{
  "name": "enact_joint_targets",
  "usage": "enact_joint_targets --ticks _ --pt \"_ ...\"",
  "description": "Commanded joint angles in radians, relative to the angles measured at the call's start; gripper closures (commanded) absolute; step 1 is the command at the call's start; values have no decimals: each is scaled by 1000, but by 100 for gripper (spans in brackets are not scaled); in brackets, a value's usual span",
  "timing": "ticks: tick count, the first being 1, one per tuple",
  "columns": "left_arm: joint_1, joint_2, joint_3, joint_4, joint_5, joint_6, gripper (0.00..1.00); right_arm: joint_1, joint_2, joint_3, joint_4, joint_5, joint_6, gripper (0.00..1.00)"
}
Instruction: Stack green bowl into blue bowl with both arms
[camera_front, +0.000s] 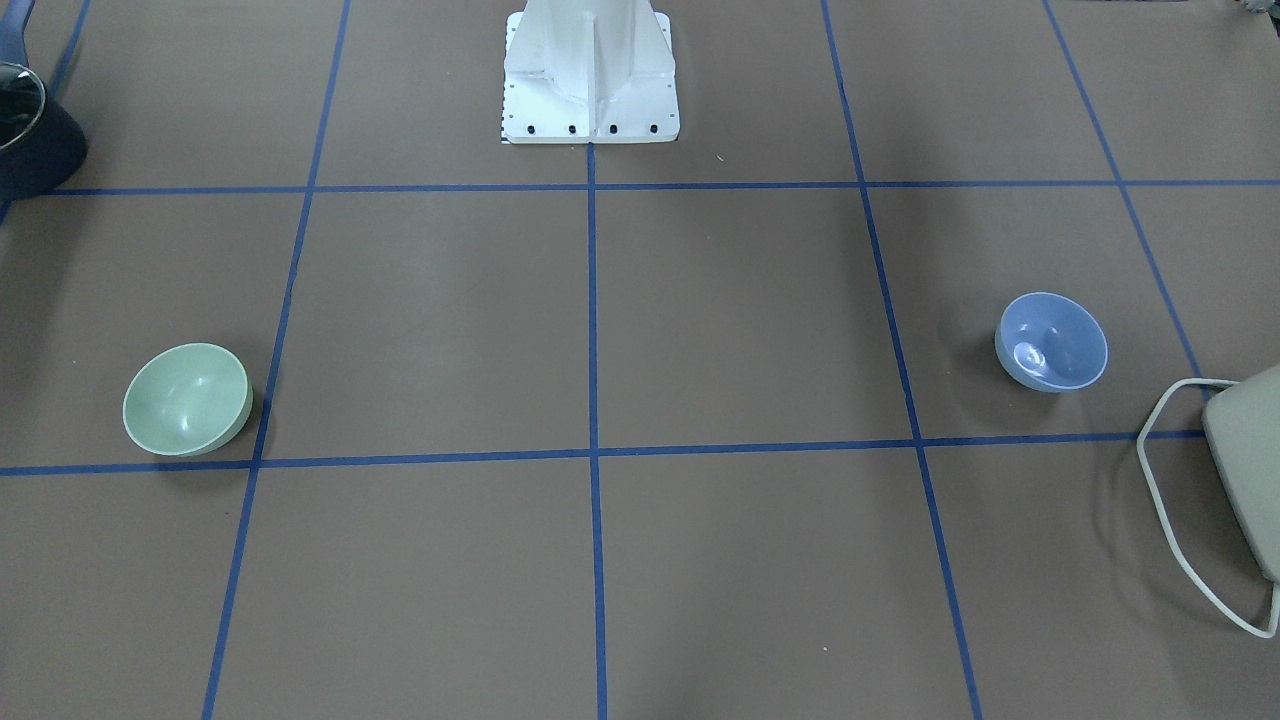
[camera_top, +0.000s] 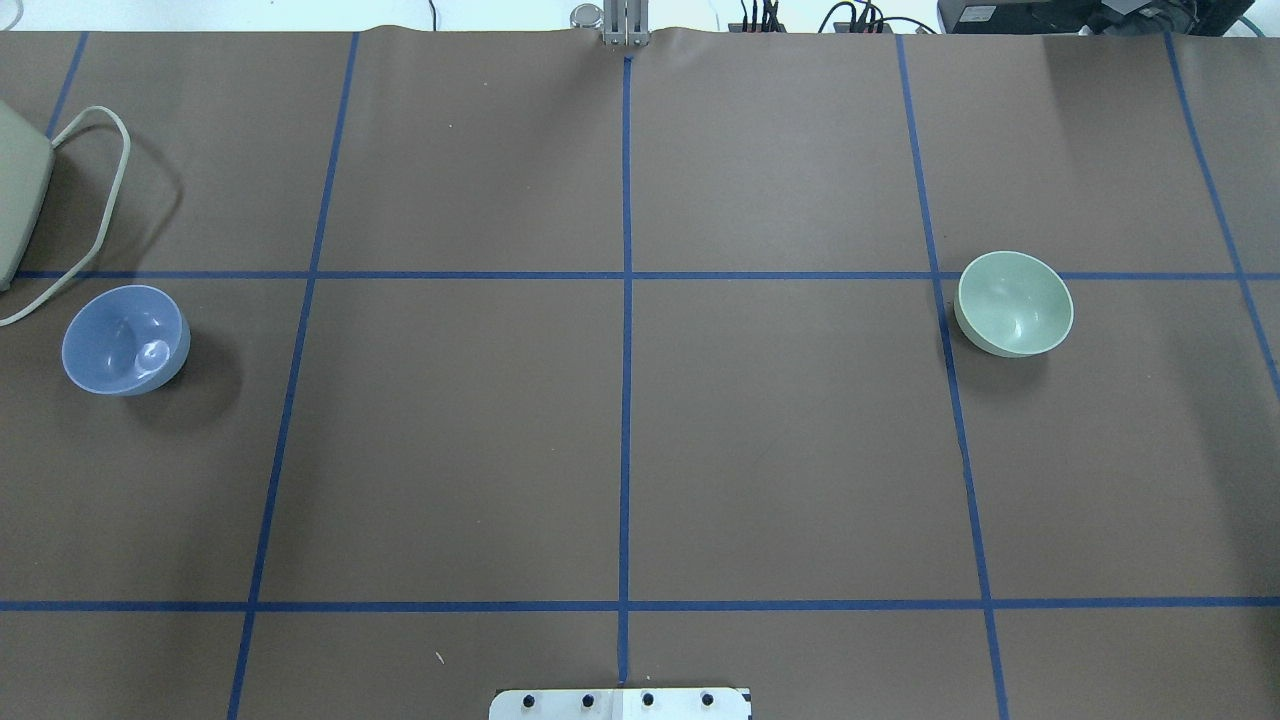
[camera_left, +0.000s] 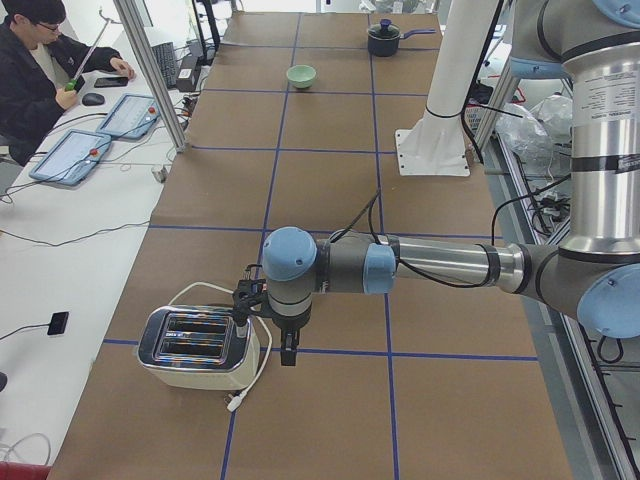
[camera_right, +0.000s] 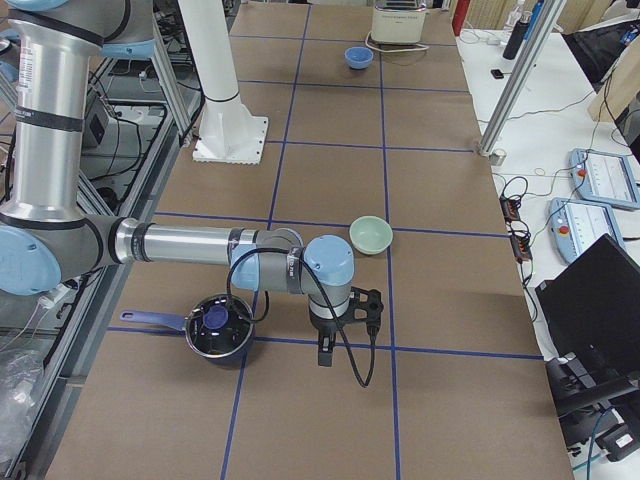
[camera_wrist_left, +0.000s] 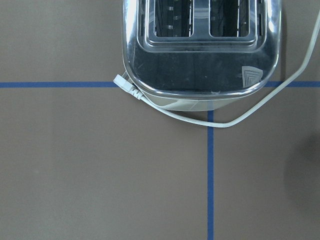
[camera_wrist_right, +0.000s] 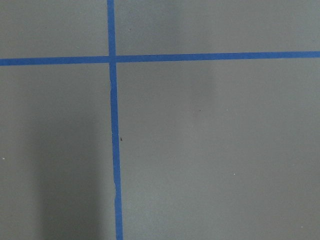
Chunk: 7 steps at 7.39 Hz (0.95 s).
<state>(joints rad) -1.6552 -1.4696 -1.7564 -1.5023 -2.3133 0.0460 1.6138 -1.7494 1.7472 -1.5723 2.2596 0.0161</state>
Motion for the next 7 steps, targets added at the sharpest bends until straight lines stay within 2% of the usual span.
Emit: enact_joint_targets --ticks 1,3,5,7 --pt "6 -6 -8 2 0 -8 1 0 -1 0 0 0 -1 0" --pt "6 -5 -11 1 -6 -2 1 0 -1 2 0 0 -1 0" --pt "8 -6 -19 -76 0 0 1 0 4 17 0 2 -1 0" --pt "11 -6 -21 -143 -11 0 1 -3 -7 18 178 41 -1 0"
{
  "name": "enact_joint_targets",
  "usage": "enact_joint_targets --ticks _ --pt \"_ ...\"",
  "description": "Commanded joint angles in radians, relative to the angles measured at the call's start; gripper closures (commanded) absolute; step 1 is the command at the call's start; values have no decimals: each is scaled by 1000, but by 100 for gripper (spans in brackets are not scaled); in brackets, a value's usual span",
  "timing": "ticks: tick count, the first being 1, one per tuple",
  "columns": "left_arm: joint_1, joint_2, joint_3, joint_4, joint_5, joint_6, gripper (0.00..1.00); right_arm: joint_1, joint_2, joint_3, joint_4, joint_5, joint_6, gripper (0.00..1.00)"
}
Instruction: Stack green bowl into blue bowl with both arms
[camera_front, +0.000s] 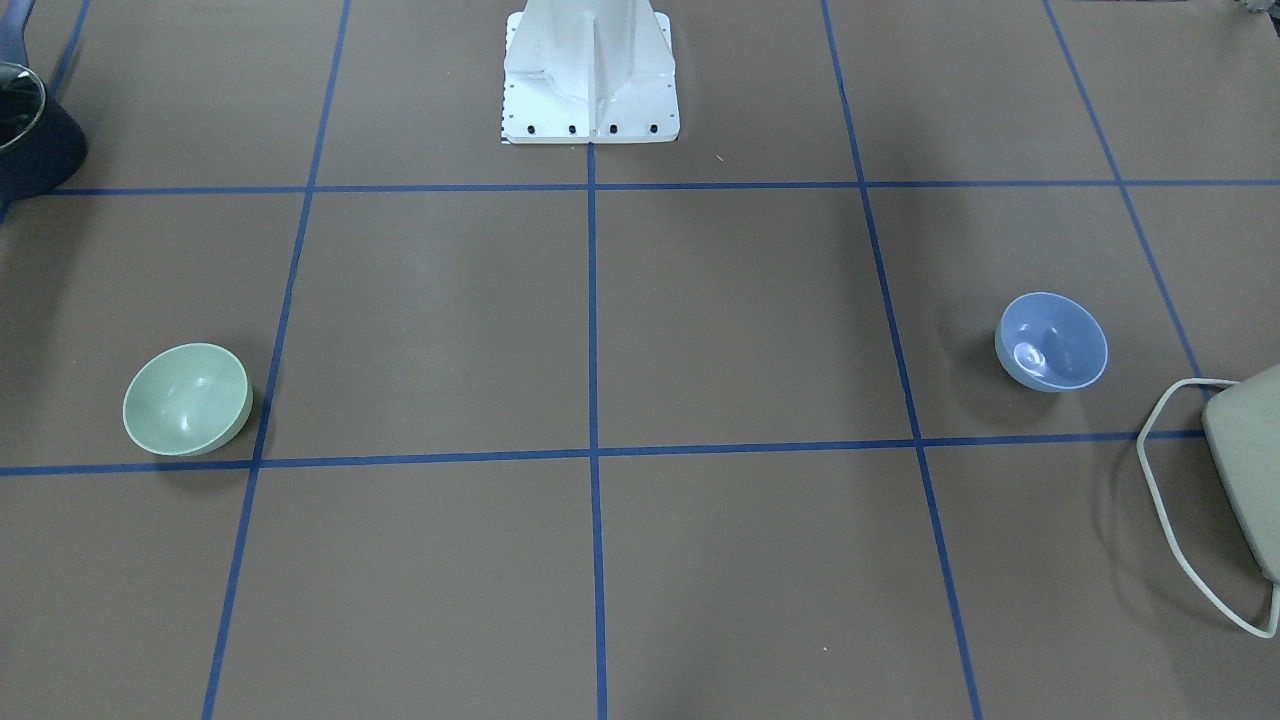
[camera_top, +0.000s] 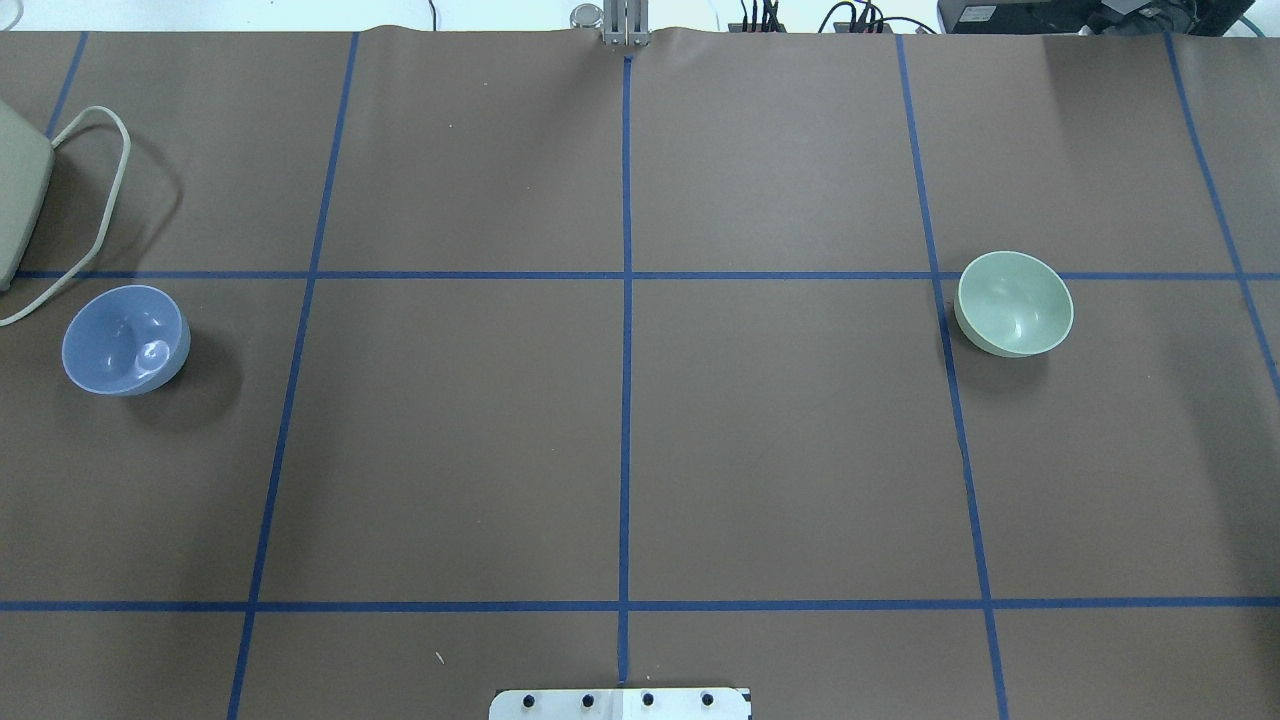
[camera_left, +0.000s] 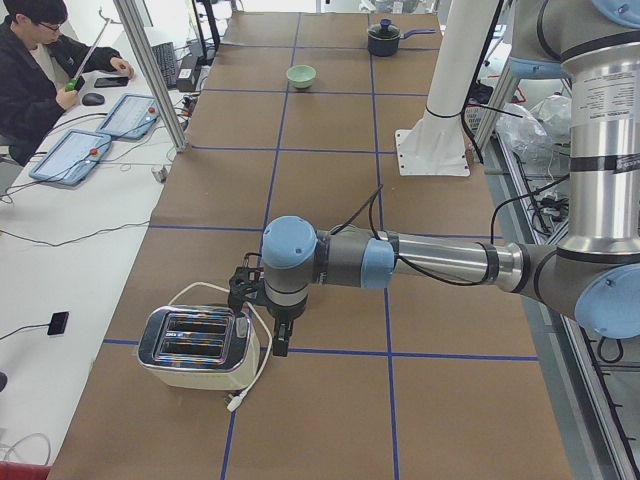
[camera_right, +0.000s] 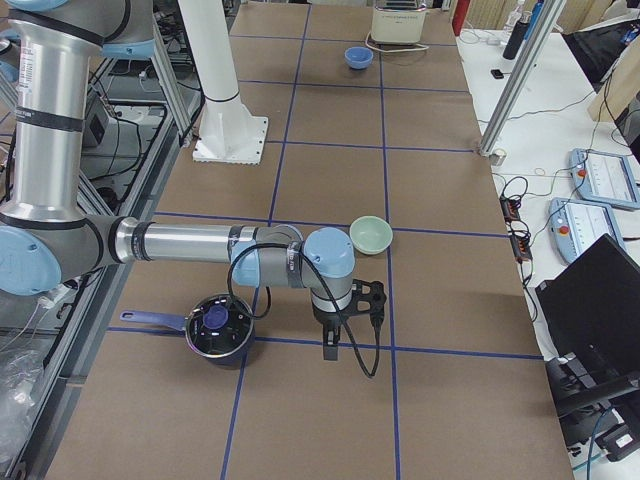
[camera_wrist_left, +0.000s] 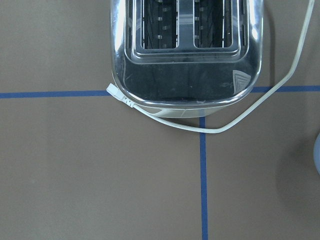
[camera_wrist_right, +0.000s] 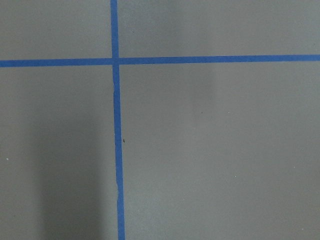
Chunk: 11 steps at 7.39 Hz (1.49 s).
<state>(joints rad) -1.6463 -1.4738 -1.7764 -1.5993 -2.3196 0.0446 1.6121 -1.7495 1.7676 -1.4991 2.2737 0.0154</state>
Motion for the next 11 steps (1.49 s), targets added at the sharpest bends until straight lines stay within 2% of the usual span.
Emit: enact_joint_targets --ticks 1,2,3,5,7,8,10,11 --pt "3 -3 2 -138 -3 -5 1 -8 -7 7 153 41 0 0" --pt "5 -9 9 -266 2 -3 1 -33 -2 15 187 58 -2 0" --pt "38 -16 23 -442 2 -8 1 -40 -4 13 289 78 17 0" --pt "68 -48 48 -511 -6 -8 1 -40 13 16 315 200 20 0" --pt "80 -36 78 -661 -6 -43 1 -40 50 23 315 262 67 0" --pt "179 -58 77 -665 -4 -139 1 -72 50 36 315 254 108 0" --pt "346 -72 74 -668 12 -559 1 -95 45 41 315 227 117 0" --pt "374 -72 86 -660 37 -596 1 -98 41 39 318 224 117 0"
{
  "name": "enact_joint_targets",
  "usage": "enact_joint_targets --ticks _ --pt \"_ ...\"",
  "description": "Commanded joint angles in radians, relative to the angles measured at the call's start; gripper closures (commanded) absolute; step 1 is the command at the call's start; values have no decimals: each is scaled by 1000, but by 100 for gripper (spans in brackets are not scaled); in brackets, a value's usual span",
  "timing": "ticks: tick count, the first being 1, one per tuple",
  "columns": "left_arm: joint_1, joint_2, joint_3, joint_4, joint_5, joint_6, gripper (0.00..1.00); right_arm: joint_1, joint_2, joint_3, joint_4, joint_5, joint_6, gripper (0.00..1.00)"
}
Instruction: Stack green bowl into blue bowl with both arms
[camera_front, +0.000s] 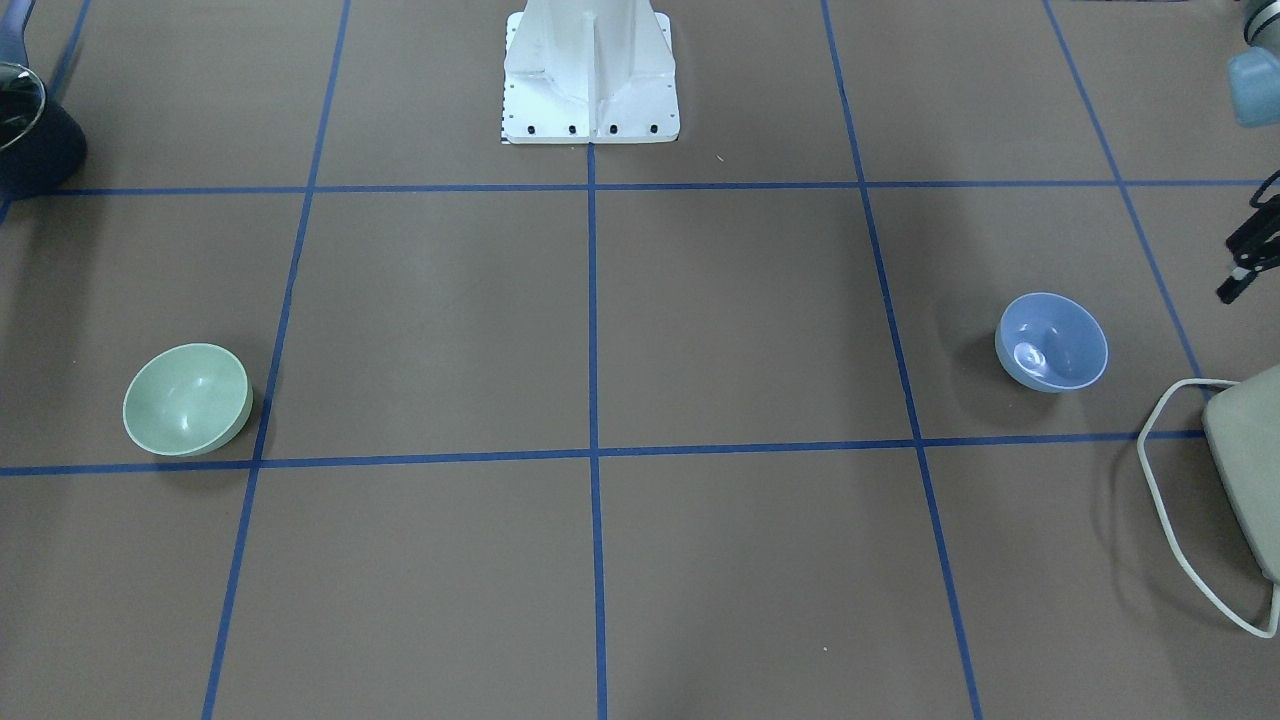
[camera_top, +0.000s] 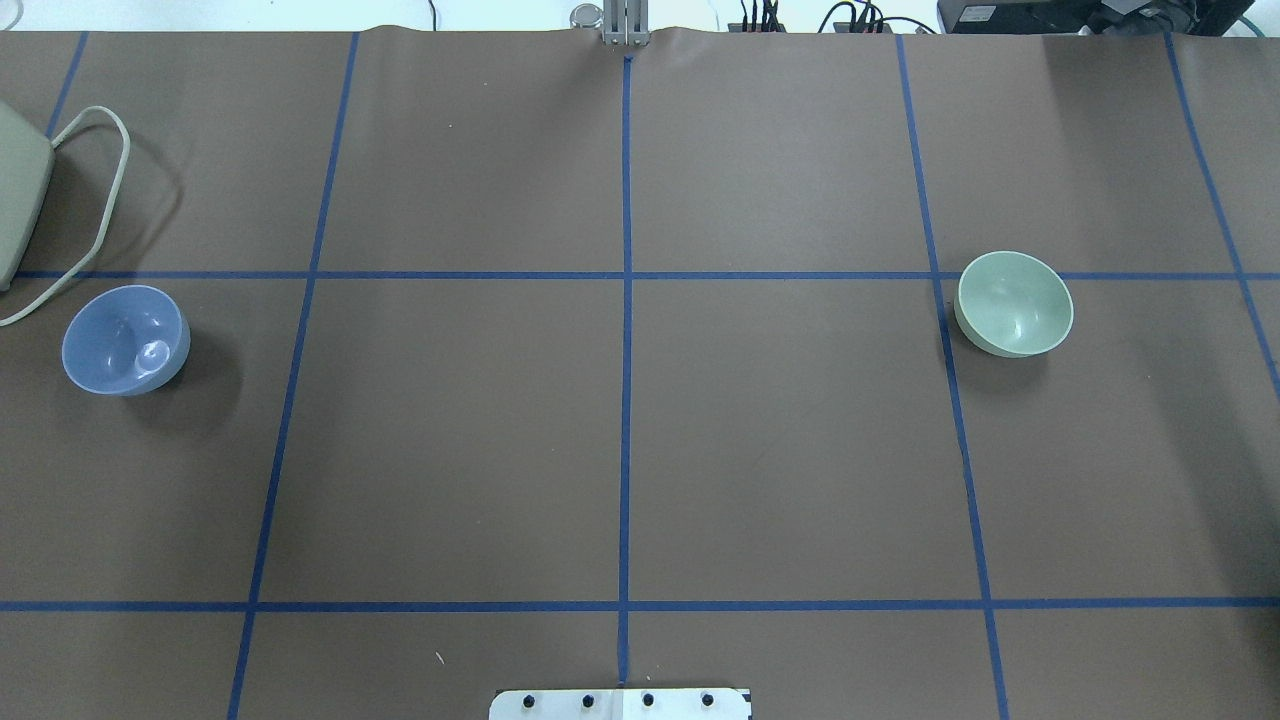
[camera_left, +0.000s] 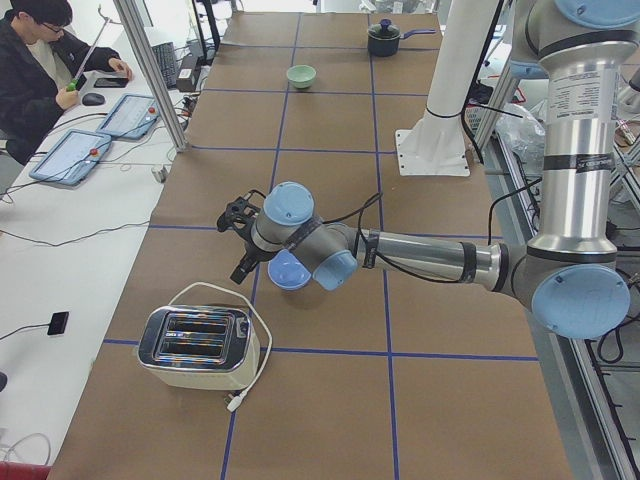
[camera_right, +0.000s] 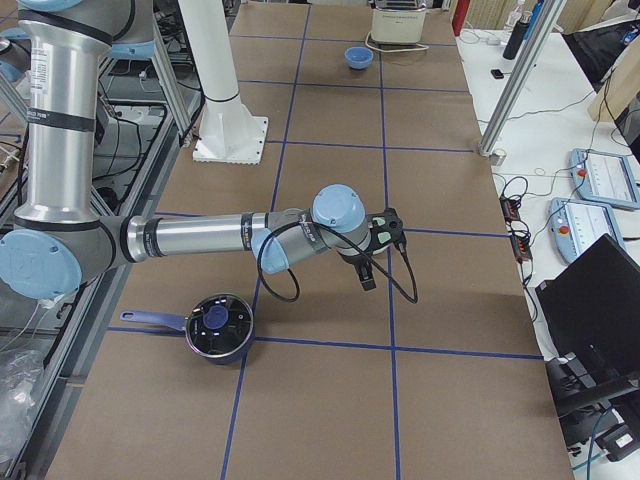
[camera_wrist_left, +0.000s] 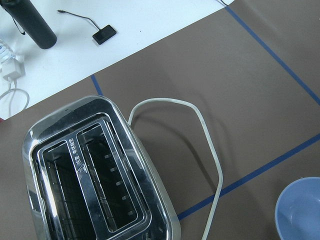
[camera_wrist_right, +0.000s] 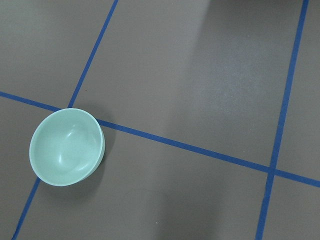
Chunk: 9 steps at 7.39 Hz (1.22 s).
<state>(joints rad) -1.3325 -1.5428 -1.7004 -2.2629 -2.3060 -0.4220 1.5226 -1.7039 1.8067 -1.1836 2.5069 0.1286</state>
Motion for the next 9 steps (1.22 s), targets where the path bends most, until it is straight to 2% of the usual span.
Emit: enact_joint_targets --ticks 1,3,5,6,7,8,9 --pt "123 -2 60 0 74 -180 1 -10 -8 0 2 -10 3 0" --pt "234 -13 178 -90 134 -193 1 -10 -22 0 4 -10 2 0" --pt "259 -30 203 -99 143 -184 3 -10 -23 0 4 -14 2 0" --pt "272 -27 225 -139 157 -181 34 -10 -25 0 4 -14 2 0" --pt "280 -26 234 -156 157 -179 84 -10 -25 0 4 -17 2 0" --pt "282 -23 234 -159 157 -178 100 -10 -25 0 4 -23 0 0" --pt "280 -20 231 -168 157 -138 100 -10 -25 0 4 -23 0 0"
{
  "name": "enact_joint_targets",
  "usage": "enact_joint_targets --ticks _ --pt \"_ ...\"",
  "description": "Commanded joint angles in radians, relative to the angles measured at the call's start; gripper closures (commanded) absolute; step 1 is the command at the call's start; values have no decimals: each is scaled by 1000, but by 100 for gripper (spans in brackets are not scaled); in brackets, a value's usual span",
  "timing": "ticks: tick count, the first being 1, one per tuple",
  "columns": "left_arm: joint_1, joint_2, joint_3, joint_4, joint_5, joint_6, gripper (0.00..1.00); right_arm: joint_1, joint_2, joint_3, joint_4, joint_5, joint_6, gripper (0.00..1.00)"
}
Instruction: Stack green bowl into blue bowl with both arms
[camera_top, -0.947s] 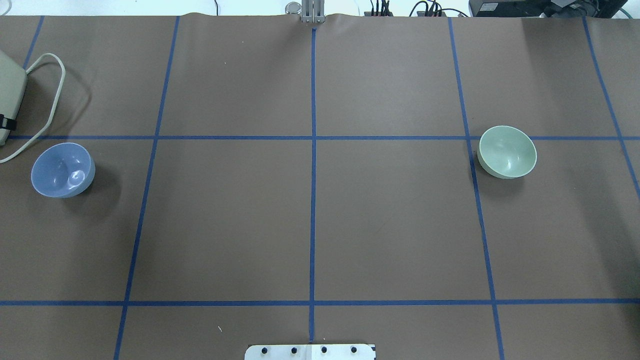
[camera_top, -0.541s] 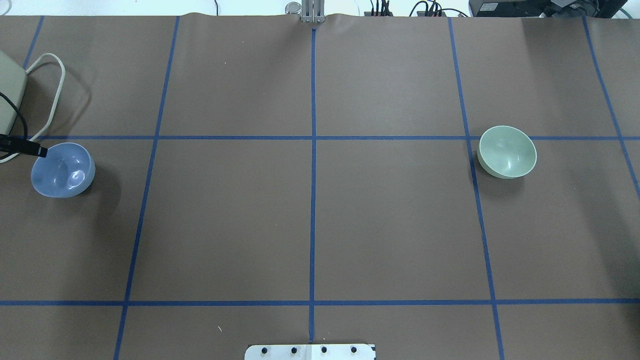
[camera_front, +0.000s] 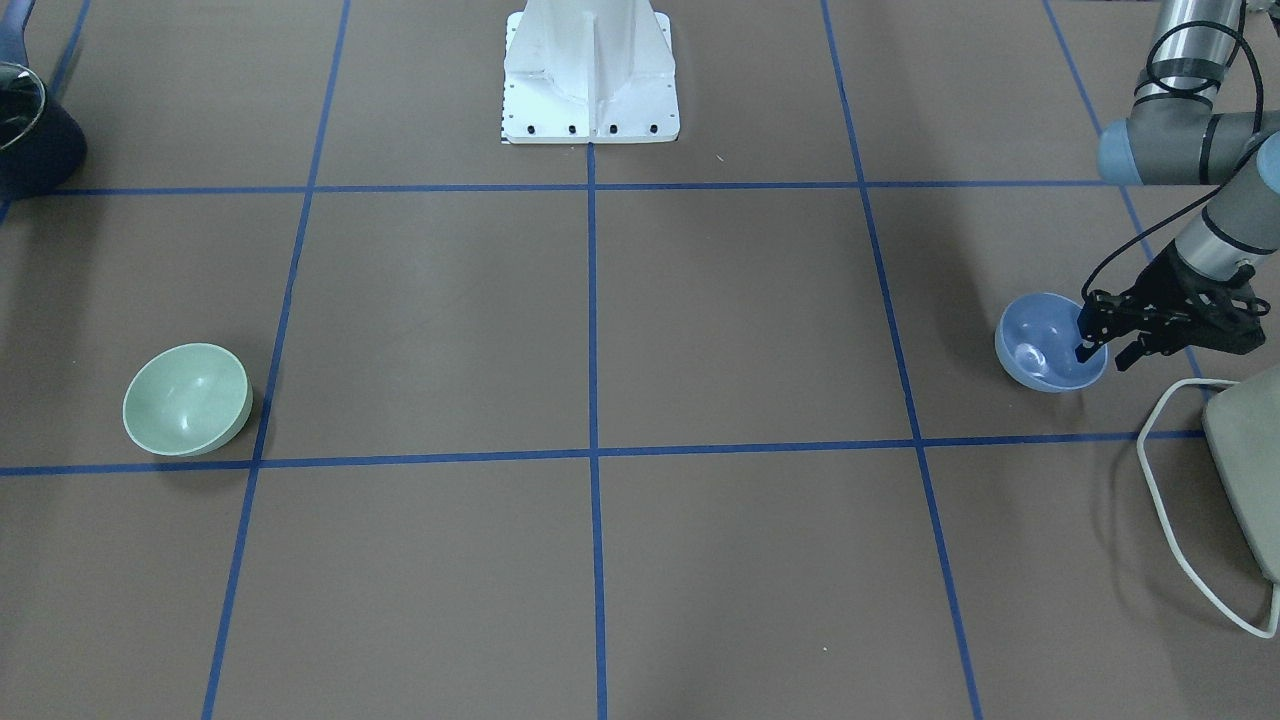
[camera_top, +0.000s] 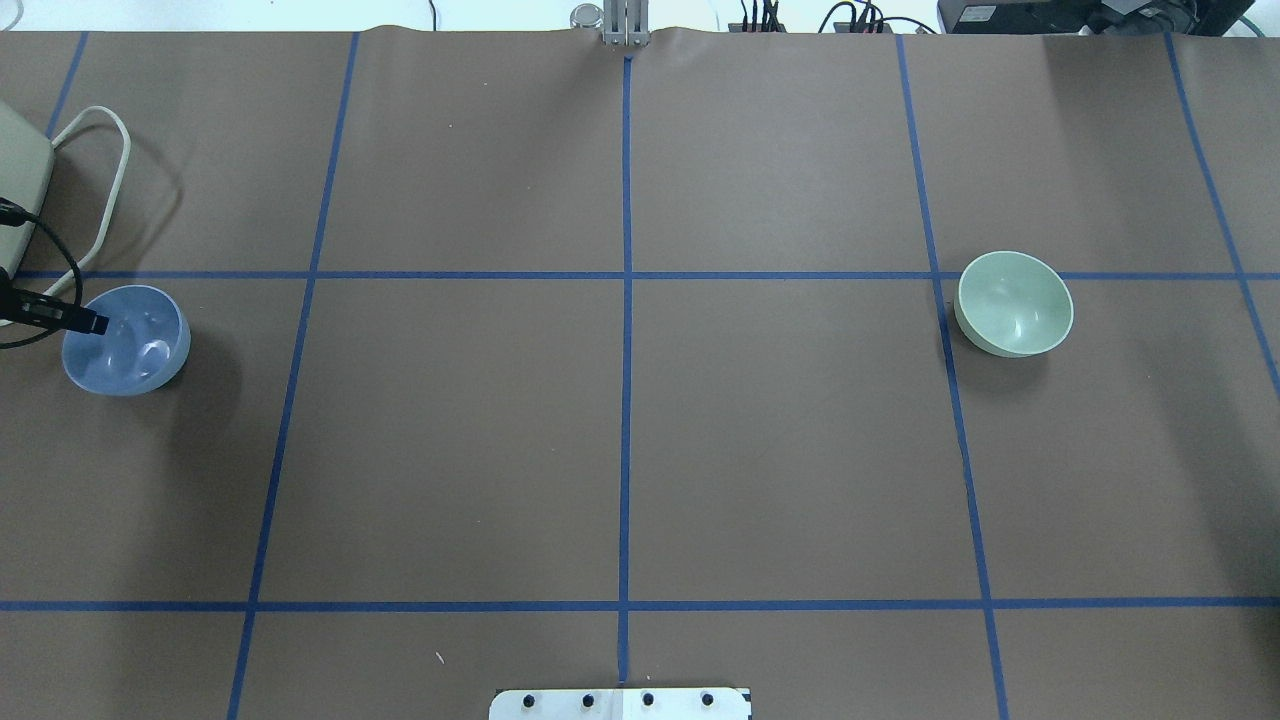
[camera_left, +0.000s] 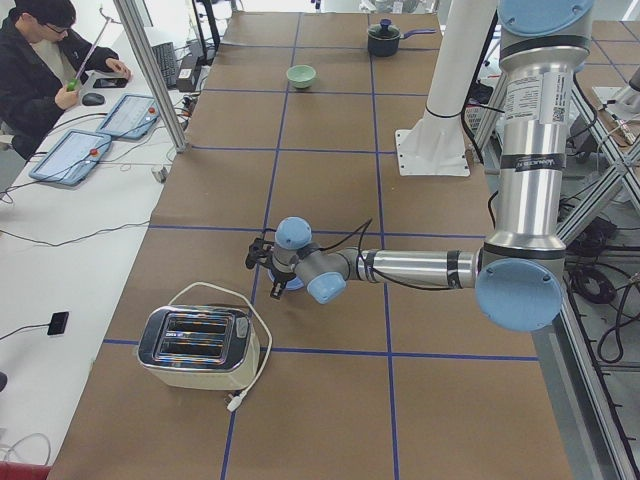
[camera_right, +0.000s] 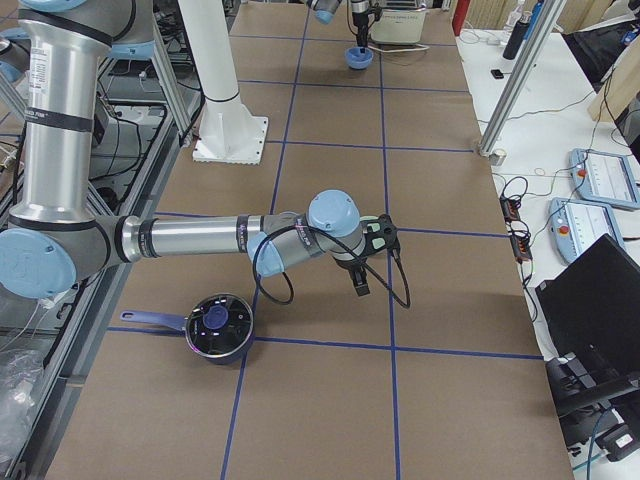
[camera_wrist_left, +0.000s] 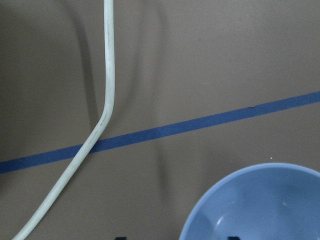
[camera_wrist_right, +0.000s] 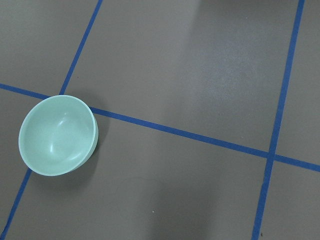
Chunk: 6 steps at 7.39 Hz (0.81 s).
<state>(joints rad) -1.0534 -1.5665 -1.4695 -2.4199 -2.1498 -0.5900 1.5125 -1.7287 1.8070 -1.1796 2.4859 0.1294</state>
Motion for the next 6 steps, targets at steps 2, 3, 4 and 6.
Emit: enact_joint_targets --ticks 2,3,4,6 --pt "1 -10 -49 4 -39 26 100 0 0 0 0 -2 -2 0" --pt "0 -17 -98 36 -92 18 100 0 -2 0 2 -1 -2 0" --pt "0 -45 -194 130 -96 -60 100 0 -2 0 2 -1 -2 0" --pt "105 -209 -325 313 -79 -291 100 0 -3 0 2 -1 -4 0"
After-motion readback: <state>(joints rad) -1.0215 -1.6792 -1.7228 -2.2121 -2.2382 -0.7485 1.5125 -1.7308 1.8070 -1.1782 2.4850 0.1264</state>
